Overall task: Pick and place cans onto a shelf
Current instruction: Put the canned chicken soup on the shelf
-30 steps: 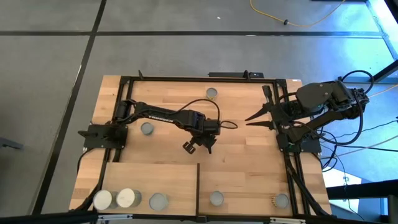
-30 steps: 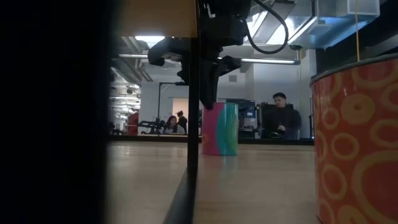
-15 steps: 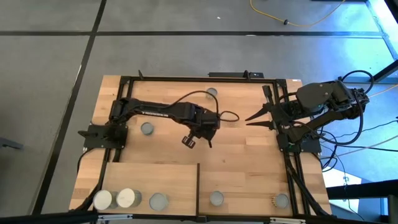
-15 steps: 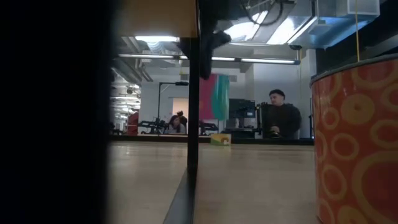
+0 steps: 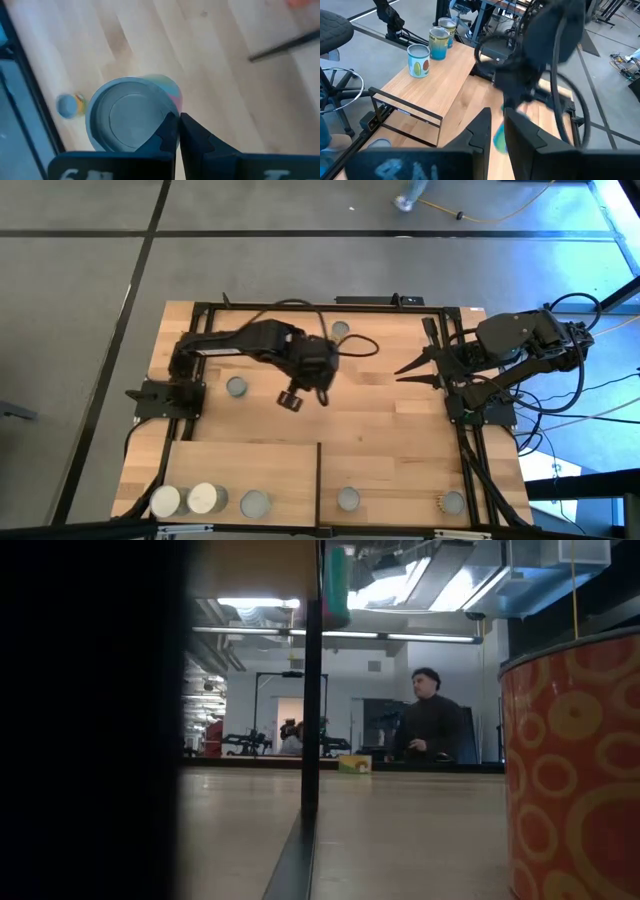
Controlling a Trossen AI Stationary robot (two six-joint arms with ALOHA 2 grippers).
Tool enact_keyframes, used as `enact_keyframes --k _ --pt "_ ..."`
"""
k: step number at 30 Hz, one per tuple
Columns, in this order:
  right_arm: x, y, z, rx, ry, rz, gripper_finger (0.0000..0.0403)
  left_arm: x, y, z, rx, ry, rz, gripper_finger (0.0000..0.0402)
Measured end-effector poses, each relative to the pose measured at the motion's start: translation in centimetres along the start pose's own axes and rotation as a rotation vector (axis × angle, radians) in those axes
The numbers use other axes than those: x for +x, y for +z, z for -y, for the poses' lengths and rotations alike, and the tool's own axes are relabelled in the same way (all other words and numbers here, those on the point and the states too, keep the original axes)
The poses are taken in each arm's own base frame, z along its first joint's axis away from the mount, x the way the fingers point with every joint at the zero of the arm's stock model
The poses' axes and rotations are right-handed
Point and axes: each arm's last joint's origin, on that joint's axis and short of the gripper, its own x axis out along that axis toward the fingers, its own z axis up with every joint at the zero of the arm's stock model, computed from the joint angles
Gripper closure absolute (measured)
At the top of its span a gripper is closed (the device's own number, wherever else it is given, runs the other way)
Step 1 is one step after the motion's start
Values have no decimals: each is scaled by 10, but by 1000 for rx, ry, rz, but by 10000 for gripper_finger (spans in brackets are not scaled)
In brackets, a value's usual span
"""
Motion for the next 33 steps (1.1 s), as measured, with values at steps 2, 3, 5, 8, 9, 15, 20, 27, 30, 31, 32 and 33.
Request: enact_keyframes --k 2,3,5,8,9,15,20,27,30,31,32,33 --pt "0 -1 0 -1 2 -6 347 -10 -7 6 -40 -12 -17 401" --pt "0 -1 0 -1 2 -7 347 -18 -9 10 -61 -10 -8 401" --pt "0 -2 0 -2 4 -15 347 -25 -10 17 -90 -11 4 401" --pt "0 -3 -1 -5 7 -32 347 -35 -8 31 -78 -25 36 401" --pt "0 -4 -1 -6 8 -37 347 -38 -7 36 -78 -26 41 401" --pt "0 -5 -1 -7 10 -45 347 -50 -3 65 -77 -105 84 401" --pt "0 -4 -1 -7 9 -42 347 -54 2 94 -62 -150 91 401" --pt "0 -4 -1 -6 9 -41 347 -65 4 143 -34 -156 103 401" --pt "0 -4 -1 -3 8 -40 347 -71 3 163 -24 -138 118 401" --pt "0 -4 -1 -3 9 -40 347 -73 3 170 -14 -146 129 401" --pt "0 -4 -1 -3 8 -39 347 -74 4 177 -5 -157 142 401" --pt "0 -4 -1 -3 8 -40 347 -74 5 184 4 -166 155 401"
